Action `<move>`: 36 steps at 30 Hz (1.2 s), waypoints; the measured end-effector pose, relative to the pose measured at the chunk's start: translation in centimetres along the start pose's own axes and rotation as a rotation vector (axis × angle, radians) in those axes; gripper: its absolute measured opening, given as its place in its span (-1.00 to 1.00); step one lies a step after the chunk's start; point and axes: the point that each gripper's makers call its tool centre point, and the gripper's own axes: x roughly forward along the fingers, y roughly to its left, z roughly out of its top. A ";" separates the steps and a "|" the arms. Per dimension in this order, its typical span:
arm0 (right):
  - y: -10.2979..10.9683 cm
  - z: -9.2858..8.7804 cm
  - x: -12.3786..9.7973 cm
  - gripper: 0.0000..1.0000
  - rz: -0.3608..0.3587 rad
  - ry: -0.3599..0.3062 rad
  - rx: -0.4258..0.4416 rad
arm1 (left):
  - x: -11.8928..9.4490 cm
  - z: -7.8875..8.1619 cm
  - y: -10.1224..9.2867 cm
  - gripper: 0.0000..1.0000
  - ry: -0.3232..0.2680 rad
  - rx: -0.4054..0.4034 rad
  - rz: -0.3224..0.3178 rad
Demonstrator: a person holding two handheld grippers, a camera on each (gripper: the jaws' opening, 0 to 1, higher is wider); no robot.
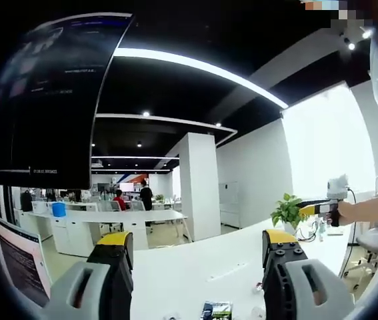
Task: Arrange the skincare products in the storage area until every visible bottle or jar stands upright without overlapping.
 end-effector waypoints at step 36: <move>-5.3 -13.1 2.4 0.41 0.025 0.420 -0.079 | -0.5 -1.3 0.0 0.63 0.057 0.003 0.056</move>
